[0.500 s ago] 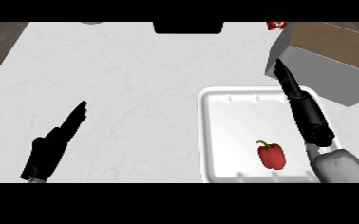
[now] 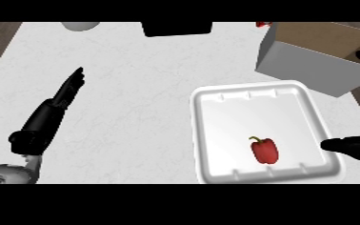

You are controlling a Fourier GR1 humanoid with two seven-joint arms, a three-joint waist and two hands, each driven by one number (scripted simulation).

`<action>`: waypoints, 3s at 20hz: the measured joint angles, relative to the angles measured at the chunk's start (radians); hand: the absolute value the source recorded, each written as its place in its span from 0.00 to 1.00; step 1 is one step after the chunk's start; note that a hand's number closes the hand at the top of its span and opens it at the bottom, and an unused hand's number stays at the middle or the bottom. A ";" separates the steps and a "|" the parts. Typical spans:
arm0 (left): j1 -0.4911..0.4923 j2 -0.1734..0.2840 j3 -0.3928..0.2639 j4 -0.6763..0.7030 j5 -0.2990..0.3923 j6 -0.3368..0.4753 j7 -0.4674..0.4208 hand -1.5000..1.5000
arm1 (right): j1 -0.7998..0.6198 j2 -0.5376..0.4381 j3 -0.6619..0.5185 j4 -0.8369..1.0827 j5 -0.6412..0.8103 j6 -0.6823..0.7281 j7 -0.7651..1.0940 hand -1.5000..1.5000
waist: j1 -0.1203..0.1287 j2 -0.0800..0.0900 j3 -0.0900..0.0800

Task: Pick the bell pepper from the tray and place it in the cardboard box

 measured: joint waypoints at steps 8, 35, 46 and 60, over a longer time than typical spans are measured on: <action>-0.083 -0.033 -0.013 -0.006 -0.026 -0.025 -0.002 0.50 | 0.208 -0.098 -0.142 0.045 0.155 0.080 -0.390 0.00 | 0.035 0.010 0.002; -0.133 -0.070 0.043 0.024 -0.055 -0.112 0.007 0.50 | 0.479 -0.180 0.165 -0.632 0.952 0.190 0.415 0.00 | 0.067 0.014 -0.001; -0.133 -0.118 0.060 0.033 -0.104 -0.127 0.008 0.50 | 0.398 -0.030 0.392 -0.579 1.264 0.198 0.574 0.00 | 0.068 0.014 0.001; -0.118 -0.192 0.108 0.036 -0.176 -0.181 -0.003 0.50 | 0.272 0.166 0.417 -0.398 1.455 0.266 0.561 0.00 | 0.070 0.015 0.001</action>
